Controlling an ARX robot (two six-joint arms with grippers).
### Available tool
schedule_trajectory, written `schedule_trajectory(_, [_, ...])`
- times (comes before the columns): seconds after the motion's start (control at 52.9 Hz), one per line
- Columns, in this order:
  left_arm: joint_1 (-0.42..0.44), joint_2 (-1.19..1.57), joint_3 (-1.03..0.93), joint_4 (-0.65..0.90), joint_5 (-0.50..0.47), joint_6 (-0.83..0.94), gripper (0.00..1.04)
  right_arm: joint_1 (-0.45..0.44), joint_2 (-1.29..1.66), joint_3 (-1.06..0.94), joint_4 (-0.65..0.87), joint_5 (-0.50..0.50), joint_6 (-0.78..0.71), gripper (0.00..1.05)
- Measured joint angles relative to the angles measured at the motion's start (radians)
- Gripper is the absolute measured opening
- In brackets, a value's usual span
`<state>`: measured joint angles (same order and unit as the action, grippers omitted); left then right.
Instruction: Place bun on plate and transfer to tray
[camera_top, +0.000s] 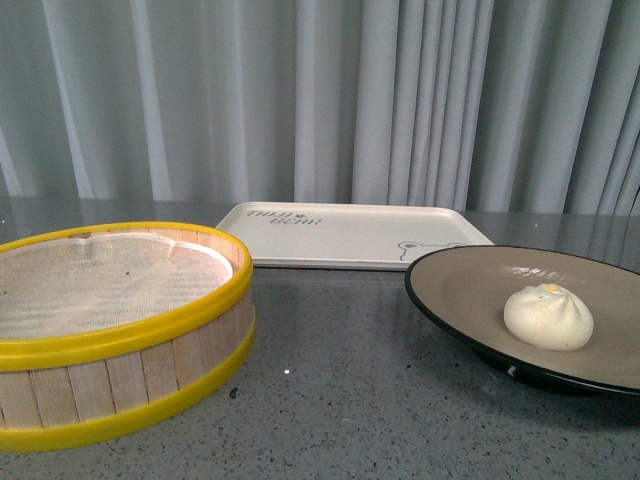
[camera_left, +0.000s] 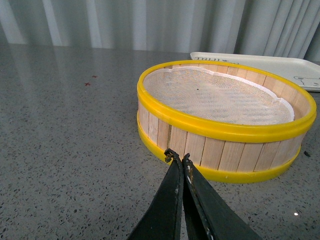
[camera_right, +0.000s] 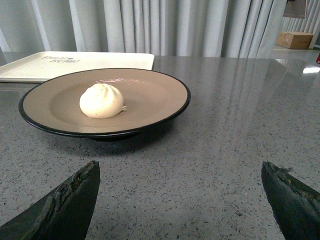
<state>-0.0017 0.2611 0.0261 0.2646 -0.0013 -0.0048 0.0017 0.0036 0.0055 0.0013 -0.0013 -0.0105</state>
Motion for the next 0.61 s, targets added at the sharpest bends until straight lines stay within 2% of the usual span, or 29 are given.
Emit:
schedule_trajectory(0.321, [0.000, -0.094, 0.000, -0.094, 0.000, 0.000, 0.04, 0.000, 0.000, 0.000, 0.000, 0.000, 0.000, 0.96])
schedule_trajectory(0.416, [0.000, -0.233, 0.000, -0.257, 0.001, 0.000, 0.04, 0.000, 0.000, 0.000, 0.000, 0.000, 0.000, 0.96])
schedule_trajectory(0.605, [0.000, -0.256, 0.000, -0.264, 0.001, 0.000, 0.04, 0.000, 0.000, 0.000, 0.000, 0.000, 0.000, 0.96])
